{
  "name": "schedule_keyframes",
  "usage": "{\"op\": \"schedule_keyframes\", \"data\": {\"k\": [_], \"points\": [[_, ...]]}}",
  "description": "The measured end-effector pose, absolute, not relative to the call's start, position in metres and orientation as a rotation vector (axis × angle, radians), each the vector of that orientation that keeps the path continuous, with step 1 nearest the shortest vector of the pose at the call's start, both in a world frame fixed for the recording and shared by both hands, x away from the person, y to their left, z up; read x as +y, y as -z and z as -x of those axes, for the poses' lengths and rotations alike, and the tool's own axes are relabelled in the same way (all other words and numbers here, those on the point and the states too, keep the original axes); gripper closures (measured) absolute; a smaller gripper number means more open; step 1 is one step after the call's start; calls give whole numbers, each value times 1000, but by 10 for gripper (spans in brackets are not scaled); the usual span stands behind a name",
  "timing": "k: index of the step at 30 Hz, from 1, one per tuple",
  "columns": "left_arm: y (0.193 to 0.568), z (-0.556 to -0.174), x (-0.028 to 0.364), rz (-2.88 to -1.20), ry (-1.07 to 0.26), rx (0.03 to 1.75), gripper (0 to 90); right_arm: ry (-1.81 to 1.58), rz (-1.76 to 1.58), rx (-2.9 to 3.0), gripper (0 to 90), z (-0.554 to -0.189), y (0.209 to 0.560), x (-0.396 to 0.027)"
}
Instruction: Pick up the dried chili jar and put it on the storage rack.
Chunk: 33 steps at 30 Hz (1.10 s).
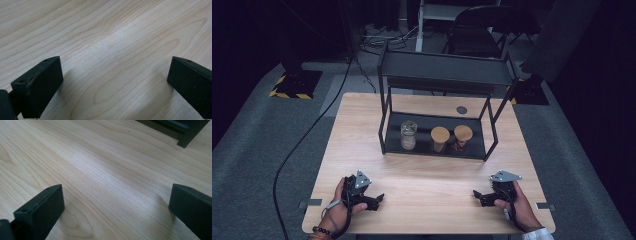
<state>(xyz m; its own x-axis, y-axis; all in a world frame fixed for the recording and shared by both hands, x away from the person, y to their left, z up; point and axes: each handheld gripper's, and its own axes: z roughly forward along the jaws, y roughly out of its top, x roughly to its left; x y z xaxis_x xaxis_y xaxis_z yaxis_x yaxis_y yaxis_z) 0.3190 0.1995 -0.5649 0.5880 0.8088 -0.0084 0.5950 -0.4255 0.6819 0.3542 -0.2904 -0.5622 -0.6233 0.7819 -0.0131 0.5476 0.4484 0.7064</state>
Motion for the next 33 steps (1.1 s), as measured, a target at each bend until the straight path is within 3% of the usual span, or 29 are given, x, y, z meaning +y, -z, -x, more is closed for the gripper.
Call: {"op": "schedule_keyframes", "data": {"k": [33], "points": [[565,-320,199,-2171,-424,1107,0,-981,-1098,2391,0,-359,562,-291]]}}
